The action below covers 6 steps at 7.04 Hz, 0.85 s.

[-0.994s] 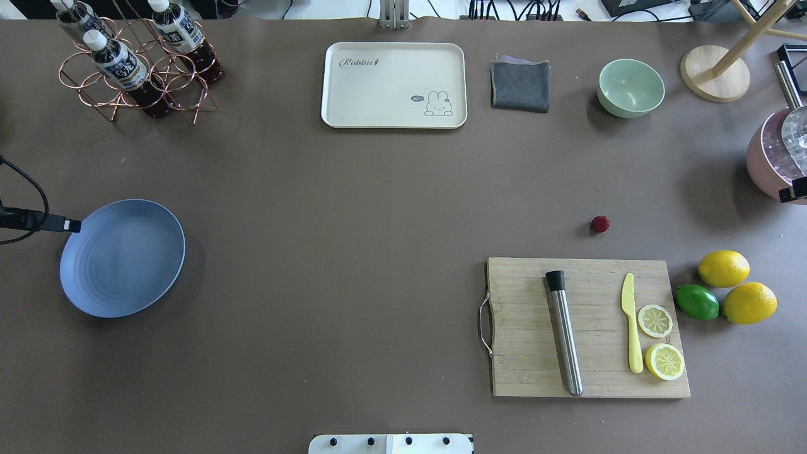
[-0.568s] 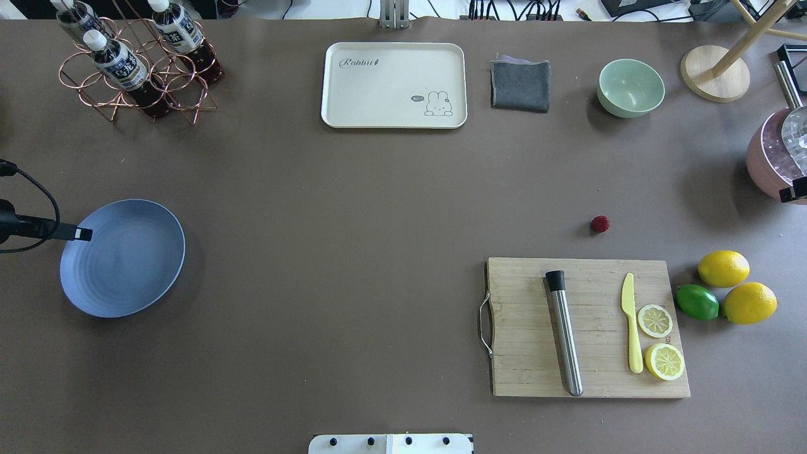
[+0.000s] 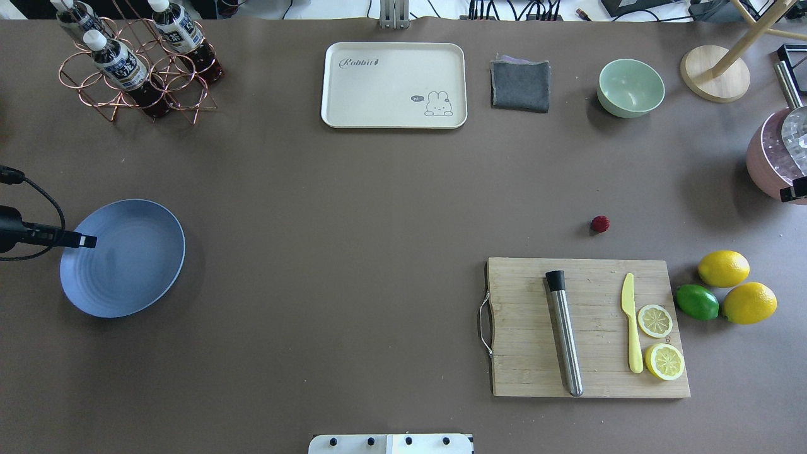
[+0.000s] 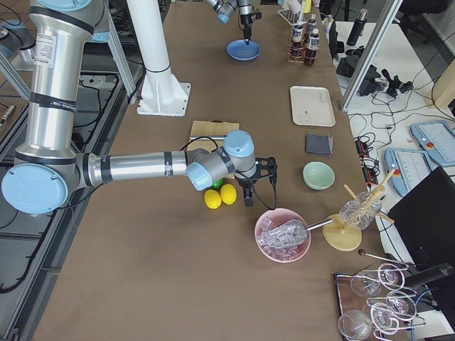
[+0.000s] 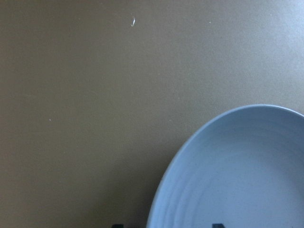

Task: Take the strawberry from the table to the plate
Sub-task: 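Reach the left gripper down to the rim of the light blue plate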

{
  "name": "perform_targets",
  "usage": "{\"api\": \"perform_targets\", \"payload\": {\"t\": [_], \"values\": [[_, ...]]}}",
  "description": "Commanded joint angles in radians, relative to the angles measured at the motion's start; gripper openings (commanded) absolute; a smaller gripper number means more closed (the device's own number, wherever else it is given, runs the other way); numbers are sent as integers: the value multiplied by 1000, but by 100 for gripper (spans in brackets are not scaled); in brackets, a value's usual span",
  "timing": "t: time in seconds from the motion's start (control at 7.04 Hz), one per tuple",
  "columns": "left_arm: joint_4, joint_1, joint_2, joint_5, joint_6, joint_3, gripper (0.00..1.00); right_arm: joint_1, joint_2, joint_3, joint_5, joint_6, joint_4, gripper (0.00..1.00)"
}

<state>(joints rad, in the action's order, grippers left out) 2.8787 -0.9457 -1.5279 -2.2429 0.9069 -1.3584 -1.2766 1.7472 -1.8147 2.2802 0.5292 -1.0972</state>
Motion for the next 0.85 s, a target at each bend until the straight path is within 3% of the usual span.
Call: {"api": "perform_targets", "payload": {"t": [0.0, 0.14, 0.28, 0.43, 0.71], "values": [[1, 2, 2, 0, 0, -1, 52, 0, 0, 2, -1, 0, 0, 100], [1, 2, 0, 0, 0, -2, 50, 0, 0, 2, -2, 0, -1, 100], [1, 2, 2, 0, 0, -2, 15, 0, 0, 5, -2, 0, -1, 100], [1, 2, 2, 0, 1, -7, 0, 0, 0, 5, -2, 0, -1, 100], [36, 1, -3, -10, 29, -13, 0, 0, 2, 5, -1, 0, 0, 100]]}}
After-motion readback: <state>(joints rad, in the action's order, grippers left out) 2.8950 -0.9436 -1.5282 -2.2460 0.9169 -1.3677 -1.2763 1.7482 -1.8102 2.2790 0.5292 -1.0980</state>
